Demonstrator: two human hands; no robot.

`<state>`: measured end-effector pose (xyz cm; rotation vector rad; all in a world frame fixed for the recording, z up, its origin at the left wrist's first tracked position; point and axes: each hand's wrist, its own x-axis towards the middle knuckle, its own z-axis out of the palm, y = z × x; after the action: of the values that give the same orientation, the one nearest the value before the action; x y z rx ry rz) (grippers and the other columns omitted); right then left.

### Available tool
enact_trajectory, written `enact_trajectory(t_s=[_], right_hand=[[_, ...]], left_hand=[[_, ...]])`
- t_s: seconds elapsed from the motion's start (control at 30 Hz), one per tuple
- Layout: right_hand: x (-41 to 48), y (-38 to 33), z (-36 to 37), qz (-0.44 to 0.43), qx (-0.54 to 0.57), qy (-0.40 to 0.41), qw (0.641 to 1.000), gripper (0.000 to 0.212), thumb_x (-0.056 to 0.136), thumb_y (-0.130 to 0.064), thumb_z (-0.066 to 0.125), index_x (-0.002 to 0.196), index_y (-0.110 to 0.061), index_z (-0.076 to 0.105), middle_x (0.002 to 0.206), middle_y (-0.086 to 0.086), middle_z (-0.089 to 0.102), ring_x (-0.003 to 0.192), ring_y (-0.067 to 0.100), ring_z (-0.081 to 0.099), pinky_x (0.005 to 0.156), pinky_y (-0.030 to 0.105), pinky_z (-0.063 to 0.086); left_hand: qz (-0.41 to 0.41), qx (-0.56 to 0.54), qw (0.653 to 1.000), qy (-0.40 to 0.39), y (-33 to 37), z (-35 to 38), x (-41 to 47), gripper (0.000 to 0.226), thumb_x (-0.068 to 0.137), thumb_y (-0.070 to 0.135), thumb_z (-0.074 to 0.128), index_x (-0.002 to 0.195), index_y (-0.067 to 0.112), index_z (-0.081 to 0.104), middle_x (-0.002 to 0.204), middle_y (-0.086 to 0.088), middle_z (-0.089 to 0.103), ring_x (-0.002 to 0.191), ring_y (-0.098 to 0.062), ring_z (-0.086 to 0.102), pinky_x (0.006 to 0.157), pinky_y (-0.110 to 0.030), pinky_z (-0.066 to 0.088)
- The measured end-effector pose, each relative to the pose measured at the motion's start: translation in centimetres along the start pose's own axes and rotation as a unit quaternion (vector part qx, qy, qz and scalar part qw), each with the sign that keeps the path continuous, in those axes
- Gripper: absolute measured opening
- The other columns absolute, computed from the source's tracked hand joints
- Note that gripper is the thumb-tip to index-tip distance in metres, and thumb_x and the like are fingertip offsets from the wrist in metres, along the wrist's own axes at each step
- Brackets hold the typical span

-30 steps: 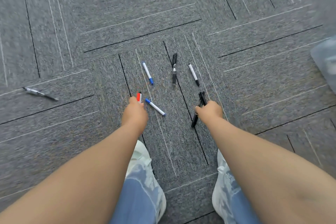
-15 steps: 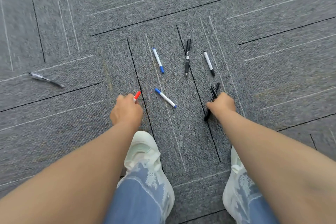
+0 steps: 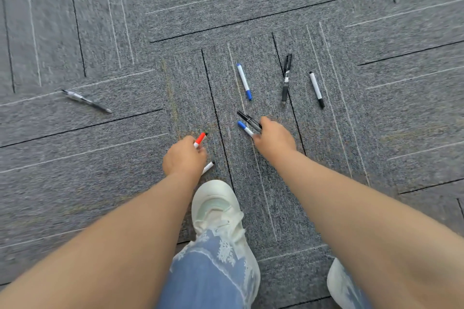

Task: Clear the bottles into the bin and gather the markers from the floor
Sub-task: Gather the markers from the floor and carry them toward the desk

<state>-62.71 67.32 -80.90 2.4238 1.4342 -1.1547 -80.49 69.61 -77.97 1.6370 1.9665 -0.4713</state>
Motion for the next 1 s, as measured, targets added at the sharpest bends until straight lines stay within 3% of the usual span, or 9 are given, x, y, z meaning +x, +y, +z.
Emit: enact_trajectory(t_s=[0.07, 0.17, 0.27, 0.5, 0.63, 0.77, 0.87, 1.0], right_hand=[[0.2, -0.6, 0.5, 0.012, -0.030, -0.010, 0.999, 0.035, 0.091, -0.031, 0.057, 0.119, -0.013, 0.046, 0.111, 0.009, 0.058, 0.096, 0.029, 0.059, 0.067, 0.035, 0.043], [0.8, -0.6, 0.9, 0.044, -0.064, -0.015, 0.997, 0.032, 0.091, -0.025, 0.059, 0.118, -0.011, 0.048, 0.116, 0.011, 0.056, 0.101, 0.031, 0.058, 0.068, 0.036, 0.042], [1.1, -0.6, 1.4, 0.041, -0.082, -0.016, 0.996, 0.020, 0.094, -0.017, 0.052, 0.113, -0.010, 0.050, 0.112, 0.011, 0.058, 0.094, 0.031, 0.058, 0.065, 0.035, 0.041], [-0.2, -1.1, 1.5, -0.011, 0.021, 0.012, 1.000, 0.022, 0.095, -0.022, 0.046, 0.115, -0.014, 0.042, 0.080, 0.002, 0.053, 0.066, 0.020, 0.050, 0.051, 0.029, 0.036], [-0.7, -1.7, 1.3, -0.010, 0.036, 0.026, 0.999, 0.027, 0.096, -0.025, 0.044, 0.121, -0.015, 0.038, 0.087, 0.007, 0.058, 0.069, 0.024, 0.053, 0.053, 0.032, 0.039], [-1.8, -1.7, 1.1, -0.012, 0.060, 0.023, 0.998, 0.027, 0.096, -0.025, 0.044, 0.121, -0.015, 0.038, 0.090, 0.009, 0.059, 0.074, 0.026, 0.055, 0.057, 0.035, 0.043], [-2.7, -1.5, 1.0, -0.012, 0.072, 0.014, 0.997, 0.025, 0.096, -0.026, 0.044, 0.118, -0.014, 0.039, 0.088, 0.007, 0.058, 0.071, 0.024, 0.053, 0.051, 0.031, 0.038], [-4.6, -0.8, -0.3, 0.015, 0.091, 0.007, 0.996, 0.023, 0.097, -0.023, 0.041, 0.117, -0.012, 0.038, 0.077, 0.003, 0.051, 0.064, 0.020, 0.048, 0.048, 0.030, 0.032]], left_hand=[[0.005, 0.016, 1.000, -0.009, -0.5, 0.0, 0.2, 0.024, 0.095, 0.029, 0.043, 0.105, 0.011, 0.057, 0.099, -0.011, 0.064, 0.088, -0.031, 0.058, 0.065, -0.031, 0.040], [0.009, 0.036, 0.999, -0.024, -1.4, 0.2, 0.8, 0.022, 0.096, 0.024, 0.041, 0.099, 0.011, 0.058, 0.091, -0.010, 0.060, 0.083, -0.030, 0.055, 0.063, -0.032, 0.038], [0.023, 0.056, 0.997, -0.050, -2.4, 0.5, 1.4, 0.017, 0.095, 0.021, 0.043, 0.092, 0.015, 0.058, 0.088, -0.007, 0.058, 0.079, -0.027, 0.051, 0.062, -0.031, 0.038], [0.120, 0.131, 0.978, -0.105, -2.6, 1.8, 1.3, 0.025, 0.088, 0.032, 0.060, 0.102, 0.013, 0.059, 0.103, -0.008, 0.062, 0.085, -0.025, 0.055, 0.068, -0.031, 0.042], [0.126, 0.158, 0.973, -0.114, -2.6, 2.8, 1.5, 0.026, 0.088, 0.029, 0.062, 0.106, 0.011, 0.057, 0.110, -0.008, 0.062, 0.102, -0.029, 0.059, 0.072, -0.032, 0.042], [0.120, 0.176, 0.971, -0.106, -2.8, 3.4, 1.4, 0.019, 0.091, 0.019, 0.055, 0.108, 0.011, 0.057, 0.108, -0.009, 0.062, 0.100, -0.029, 0.059, 0.068, -0.031, 0.040], [0.121, 0.148, 0.977, -0.096, -2.6, 3.0, 1.0, 0.022, 0.092, 0.021, 0.052, 0.109, 0.008, 0.055, 0.105, -0.011, 0.062, 0.095, -0.030, 0.060, 0.067, -0.033, 0.042], [0.093, 0.020, 0.992, -0.080, -0.4, 1.5, 0.0, 0.028, 0.092, 0.024, 0.048, 0.112, 0.005, 0.046, 0.098, -0.013, 0.057, 0.087, -0.031, 0.057, 0.070, -0.036, 0.040]])
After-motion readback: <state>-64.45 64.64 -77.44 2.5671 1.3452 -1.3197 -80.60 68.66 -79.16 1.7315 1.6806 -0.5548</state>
